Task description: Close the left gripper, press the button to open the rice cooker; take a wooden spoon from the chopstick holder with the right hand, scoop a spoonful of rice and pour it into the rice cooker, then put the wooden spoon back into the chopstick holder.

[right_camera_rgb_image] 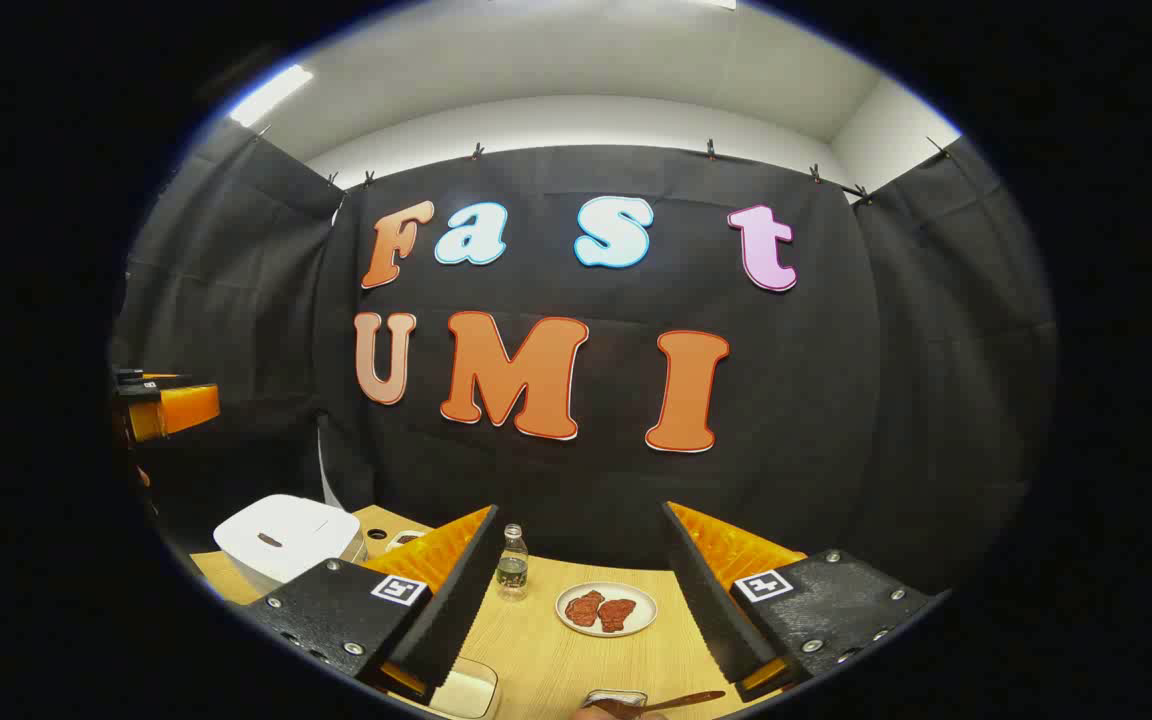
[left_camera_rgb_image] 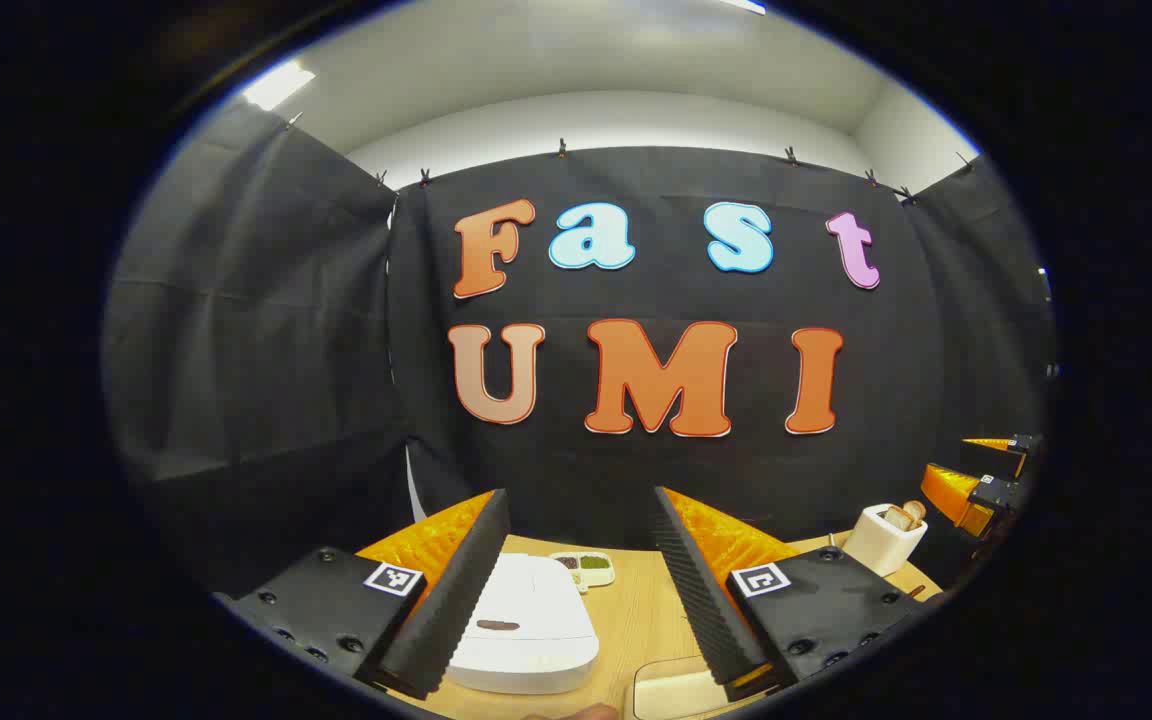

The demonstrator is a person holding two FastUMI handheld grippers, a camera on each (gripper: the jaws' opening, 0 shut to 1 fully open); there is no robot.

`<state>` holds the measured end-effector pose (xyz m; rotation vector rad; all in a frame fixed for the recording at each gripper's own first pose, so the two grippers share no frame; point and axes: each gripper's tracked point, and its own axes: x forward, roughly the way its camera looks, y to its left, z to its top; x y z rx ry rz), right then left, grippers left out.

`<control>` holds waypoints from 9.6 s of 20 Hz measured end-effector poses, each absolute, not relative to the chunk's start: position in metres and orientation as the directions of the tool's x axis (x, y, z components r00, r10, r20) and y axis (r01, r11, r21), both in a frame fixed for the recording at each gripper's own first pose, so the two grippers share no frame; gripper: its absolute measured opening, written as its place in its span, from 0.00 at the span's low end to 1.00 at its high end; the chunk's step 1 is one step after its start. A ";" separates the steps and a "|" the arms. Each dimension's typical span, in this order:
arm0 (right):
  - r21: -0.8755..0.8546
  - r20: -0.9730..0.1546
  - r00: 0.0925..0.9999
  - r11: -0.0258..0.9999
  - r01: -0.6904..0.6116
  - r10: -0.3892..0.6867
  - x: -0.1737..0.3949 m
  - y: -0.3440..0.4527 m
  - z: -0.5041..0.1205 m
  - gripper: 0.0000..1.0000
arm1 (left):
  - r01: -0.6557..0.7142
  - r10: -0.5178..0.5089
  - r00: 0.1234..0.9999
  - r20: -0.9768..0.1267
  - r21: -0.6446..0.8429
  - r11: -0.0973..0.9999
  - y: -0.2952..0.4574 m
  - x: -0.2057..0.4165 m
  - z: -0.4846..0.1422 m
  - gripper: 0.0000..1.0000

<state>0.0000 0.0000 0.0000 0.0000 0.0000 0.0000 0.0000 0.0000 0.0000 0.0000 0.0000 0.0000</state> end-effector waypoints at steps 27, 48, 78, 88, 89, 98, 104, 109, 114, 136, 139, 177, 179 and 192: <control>-0.015 -0.030 0.999 0.999 0.033 -0.033 0.042 0.022 0.004 0.96 | 0.069 -0.068 0.997 0.033 -0.039 0.997 0.010 0.063 0.015 0.96; -0.013 0.034 0.993 0.994 0.110 -0.109 0.014 -0.010 0.012 0.99 | -0.138 0.112 0.961 -0.255 -0.087 0.987 0.124 0.075 -0.017 0.07; -0.094 -0.156 0.978 0.988 0.126 -0.139 0.019 -0.012 -0.068 0.96 | -0.264 -0.156 0.376 -0.913 -0.267 0.927 0.098 0.102 -0.280 0.05; -0.088 -0.182 0.980 0.994 0.061 -0.076 0.035 -0.013 -0.077 0.96 | -0.191 -0.032 0.707 -0.707 -0.235 0.953 0.104 0.136 -0.196 0.05; -0.089 -0.182 0.981 0.994 0.058 -0.073 0.036 -0.013 -0.078 0.96 | -0.188 0.000 0.756 -0.655 -0.217 0.958 0.107 0.145 -0.178 0.05; -0.068 -0.182 0.980 0.995 0.068 -0.079 0.032 -0.029 -0.084 0.96 | -0.171 0.153 0.962 -0.228 -0.064 0.983 0.110 0.151 -0.048 0.05; -0.016 -0.229 0.967 0.994 0.111 -0.112 0.020 -0.051 -0.109 0.96 | -0.145 0.145 0.986 -0.080 -0.003 0.989 0.077 0.114 -0.015 0.05; 0.004 -0.261 0.953 0.987 0.159 -0.152 0.007 -0.079 -0.127 0.96 | -0.093 0.091 0.995 0.031 0.066 0.993 0.036 0.088 0.017 0.45; 0.011 -0.295 0.936 0.979 0.205 -0.193 -0.014 -0.108 -0.145 0.96 | -0.080 0.075 0.994 0.081 0.056 0.995 0.011 0.060 0.018 0.74; 0.288 -0.539 0.842 0.934 0.211 -0.024 -0.042 -0.122 -0.311 0.95 | -0.235 0.237 0.971 -0.017 0.053 0.970 -0.027 -0.025 -0.041 0.96; 0.337 -0.550 0.835 0.910 0.240 -0.017 -0.037 -0.118 -0.324 0.95 | -0.265 0.266 0.964 -0.024 0.055 0.963 -0.025 -0.034 -0.043 0.96; 0.406 -0.295 0.956 0.906 0.124 0.001 0.014 -0.001 -0.157 0.20 | -0.288 0.288 0.956 -0.051 -0.004 0.958 0.109 -0.008 -0.060 0.96; 0.416 -0.292 0.954 0.907 0.071 0.059 0.019 0.030 -0.152 0.20 | -0.294 0.293 0.955 -0.053 -0.011 0.956 0.118 -0.009 -0.061 0.96; 0.256 -0.384 0.888 0.953 -0.161 0.253 0.023 0.140 -0.211 0.18 | -0.375 0.373 0.924 -0.086 -0.014 0.927 0.160 -0.028 -0.075 0.94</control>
